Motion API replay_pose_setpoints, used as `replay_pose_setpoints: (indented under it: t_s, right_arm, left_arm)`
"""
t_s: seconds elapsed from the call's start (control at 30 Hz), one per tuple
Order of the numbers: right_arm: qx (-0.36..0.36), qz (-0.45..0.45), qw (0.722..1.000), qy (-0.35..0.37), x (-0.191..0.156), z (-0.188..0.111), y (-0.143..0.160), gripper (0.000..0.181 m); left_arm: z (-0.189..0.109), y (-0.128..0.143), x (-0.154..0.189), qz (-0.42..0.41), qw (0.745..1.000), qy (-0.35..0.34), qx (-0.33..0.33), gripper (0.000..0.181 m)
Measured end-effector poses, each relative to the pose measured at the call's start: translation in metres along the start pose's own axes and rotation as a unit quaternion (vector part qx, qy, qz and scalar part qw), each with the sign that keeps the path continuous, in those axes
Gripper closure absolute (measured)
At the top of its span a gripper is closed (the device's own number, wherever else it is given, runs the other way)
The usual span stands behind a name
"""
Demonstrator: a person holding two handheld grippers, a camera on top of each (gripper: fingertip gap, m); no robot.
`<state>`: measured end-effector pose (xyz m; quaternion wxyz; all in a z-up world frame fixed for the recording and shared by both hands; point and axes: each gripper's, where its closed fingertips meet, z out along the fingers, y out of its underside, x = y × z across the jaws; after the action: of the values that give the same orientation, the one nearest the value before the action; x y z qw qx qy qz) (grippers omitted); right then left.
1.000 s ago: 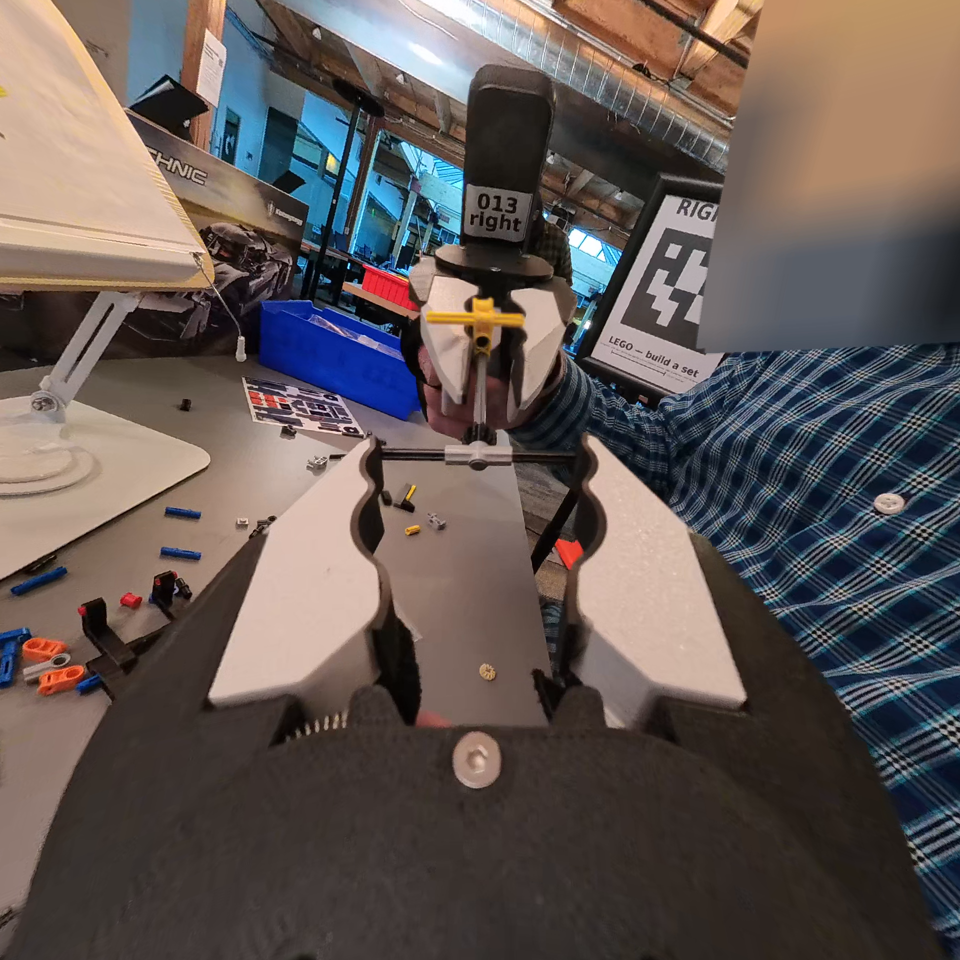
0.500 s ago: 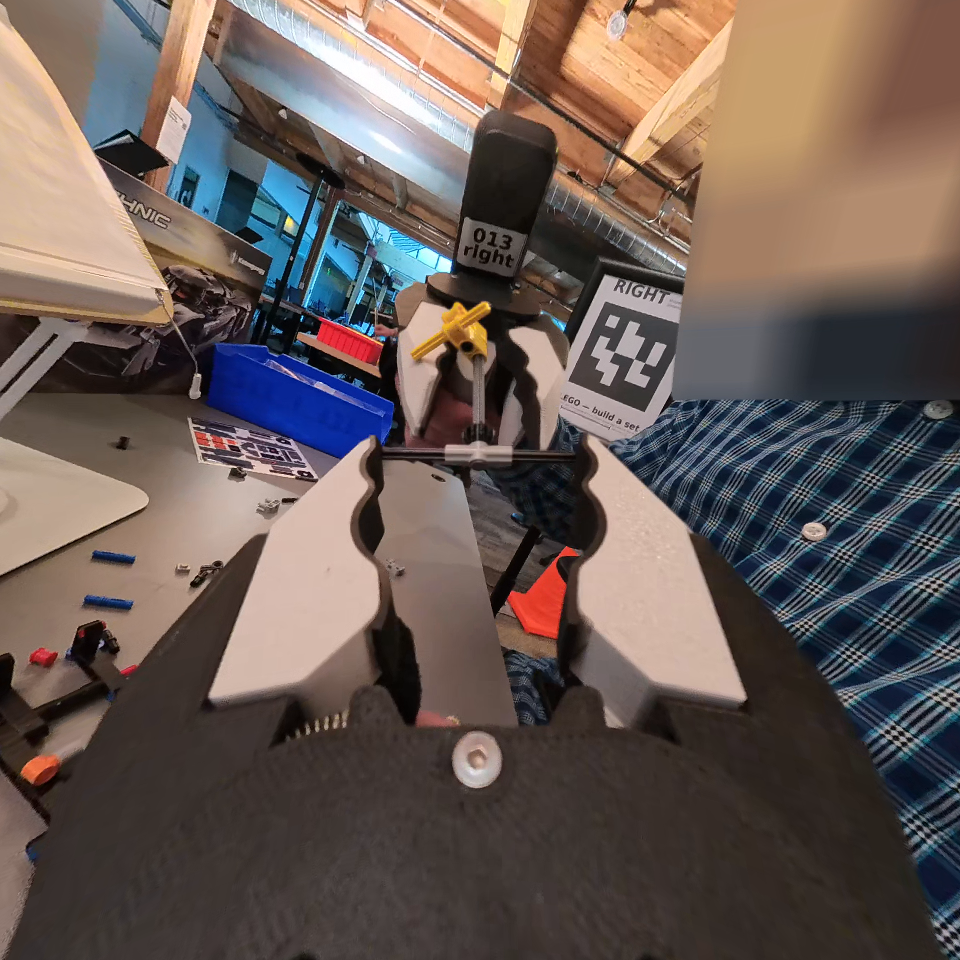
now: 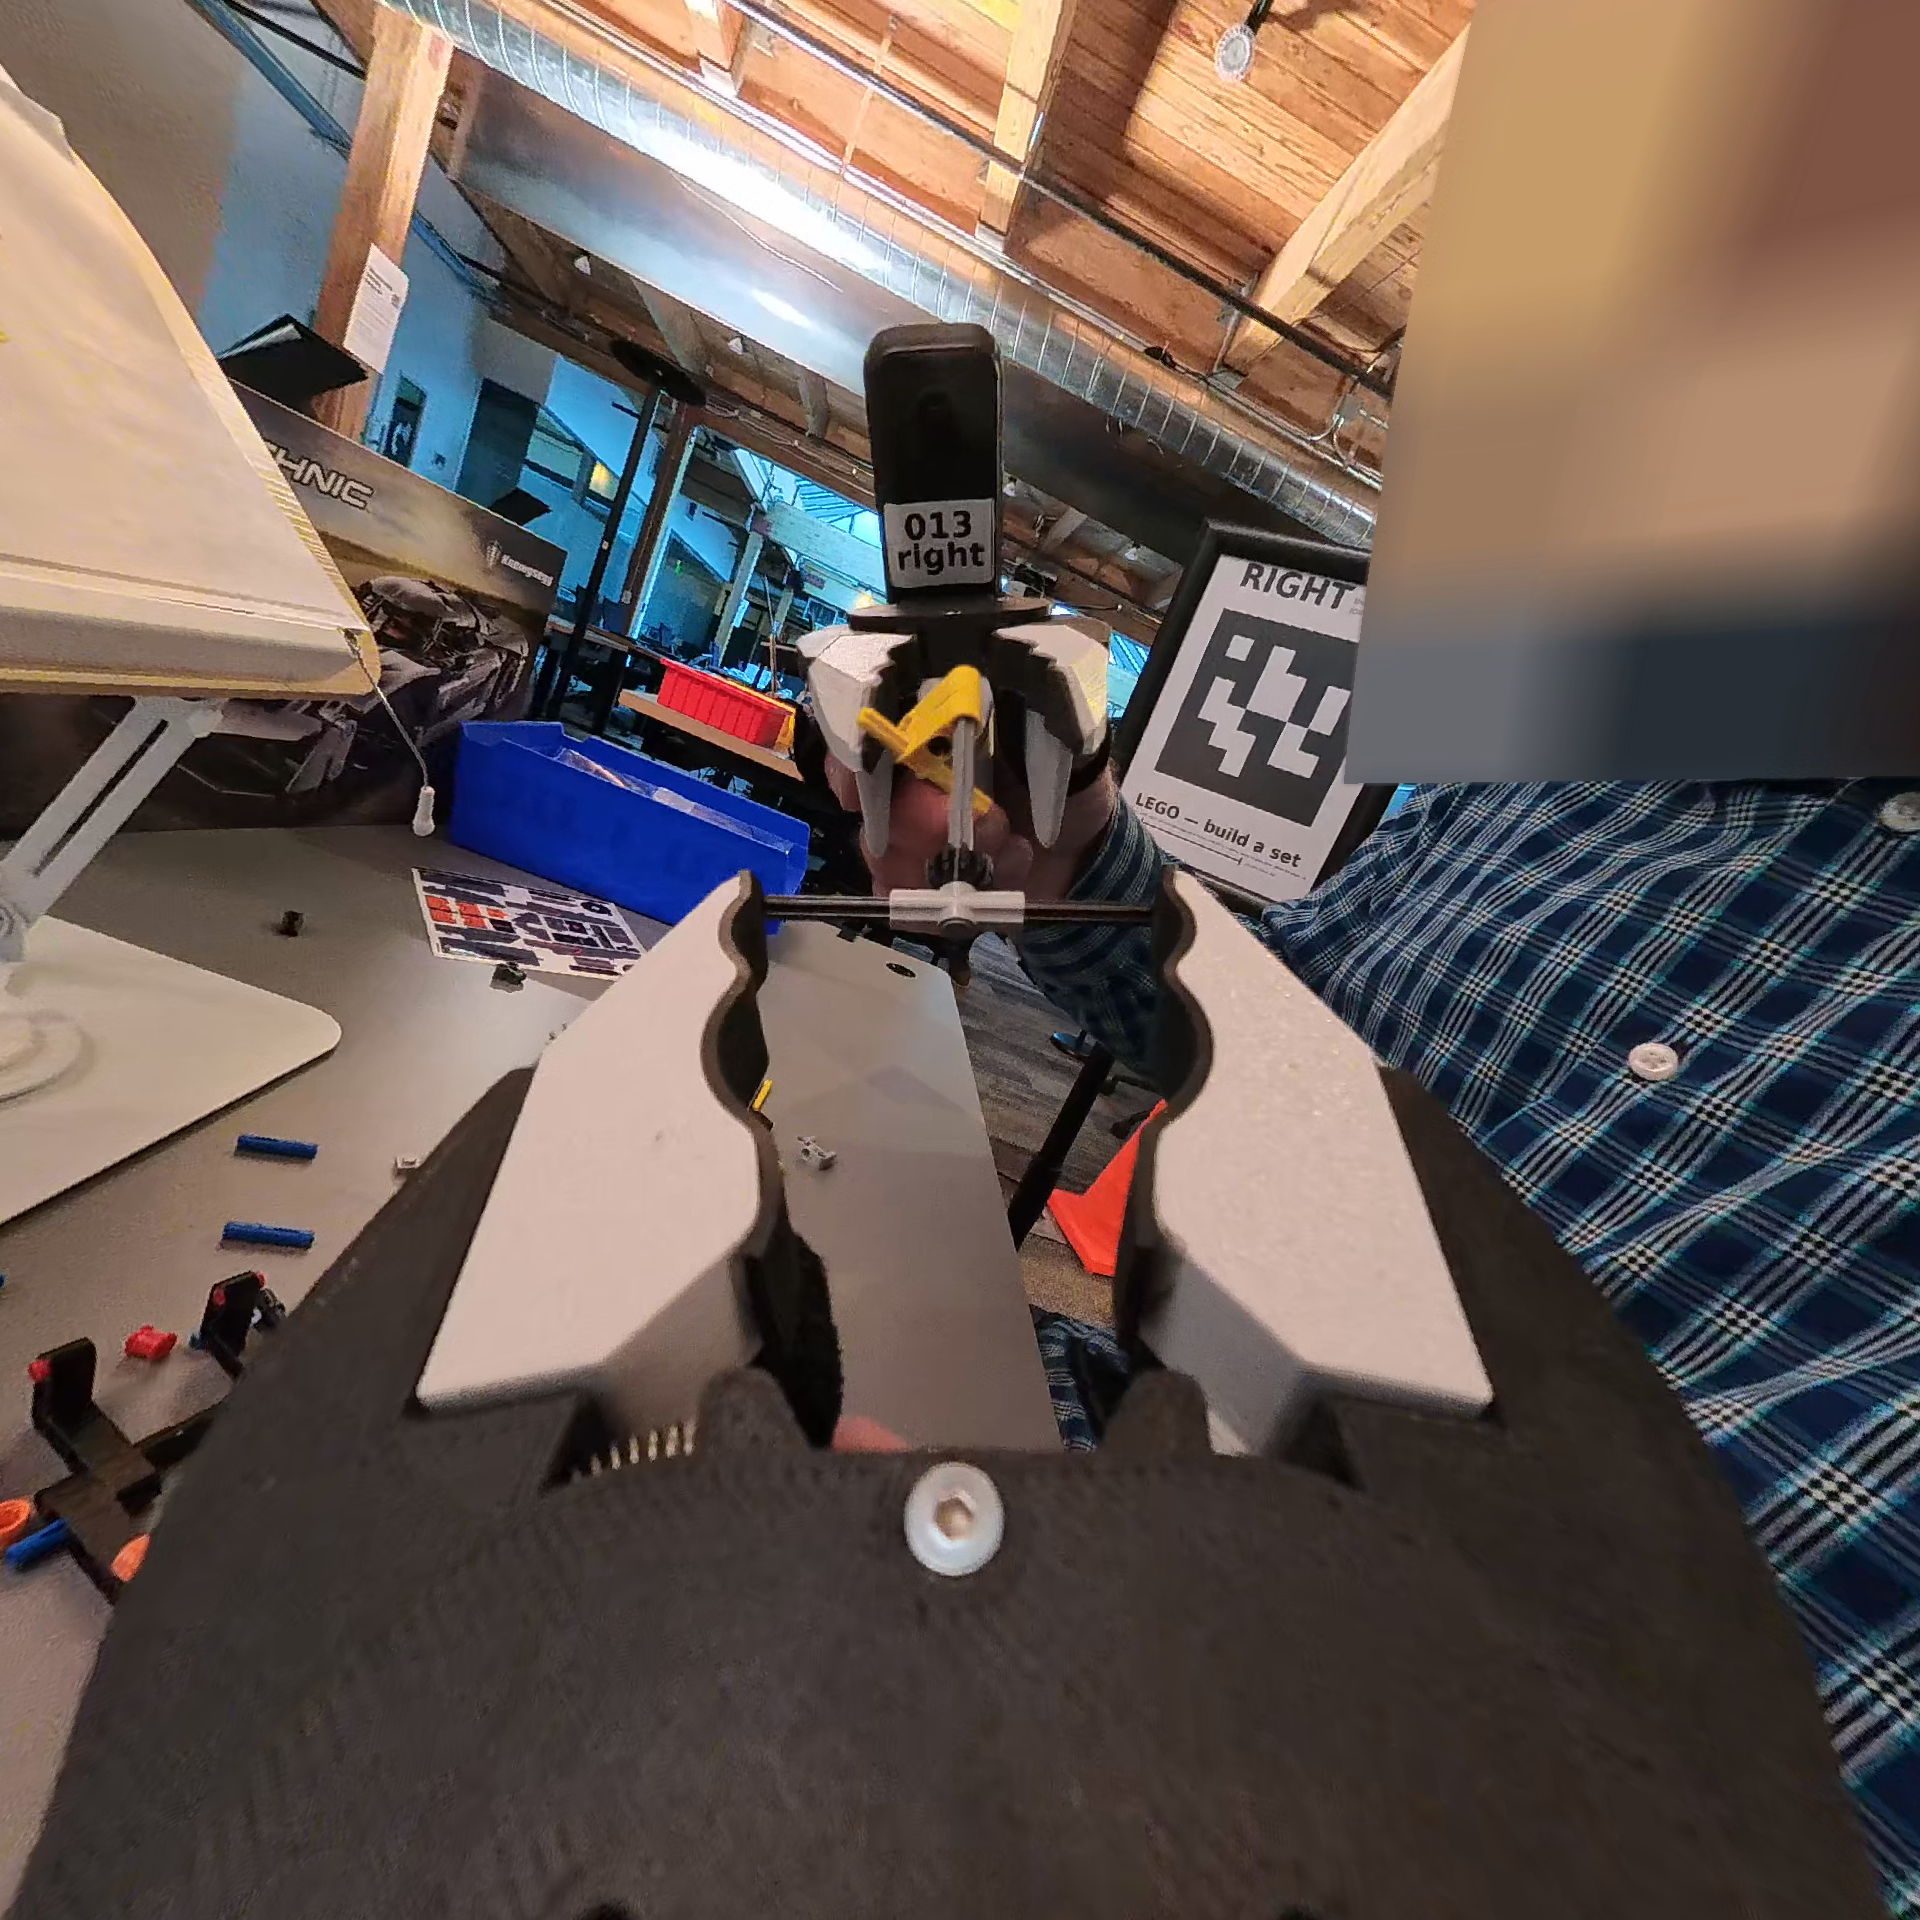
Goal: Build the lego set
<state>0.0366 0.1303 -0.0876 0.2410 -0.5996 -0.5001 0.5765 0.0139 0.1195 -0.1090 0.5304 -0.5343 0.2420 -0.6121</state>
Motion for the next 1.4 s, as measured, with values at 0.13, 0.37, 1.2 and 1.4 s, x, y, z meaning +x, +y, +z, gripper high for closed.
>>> replay_pose_setpoints:
  t_s: [0.13,0.37,1.2,1.4]
  right_arm:
    - [0.001,-0.039,0.999,0.021,0.002,-0.004,0.001,0.144]
    - [0.018,-0.106,0.993,0.045,0.004,-0.011,-0.004,0.171]
    - [-0.015,-0.009,0.997,0.070,0.018,-0.014,0.017,0.174]
    - [-0.018,-0.035,0.997,0.073,0.017,-0.016,0.020,0.174]
  left_arm:
    - [0.001,0.000,0.001,-0.008,1.000,0.005,0.002,0.110]
    - [0.005,0.003,0.003,-0.019,1.000,0.015,0.003,0.110]
    - [0.005,0.011,-0.009,0.164,0.972,-0.119,-0.118,0.110]
    - [0.007,0.014,-0.009,0.140,0.978,-0.107,-0.112,0.109]
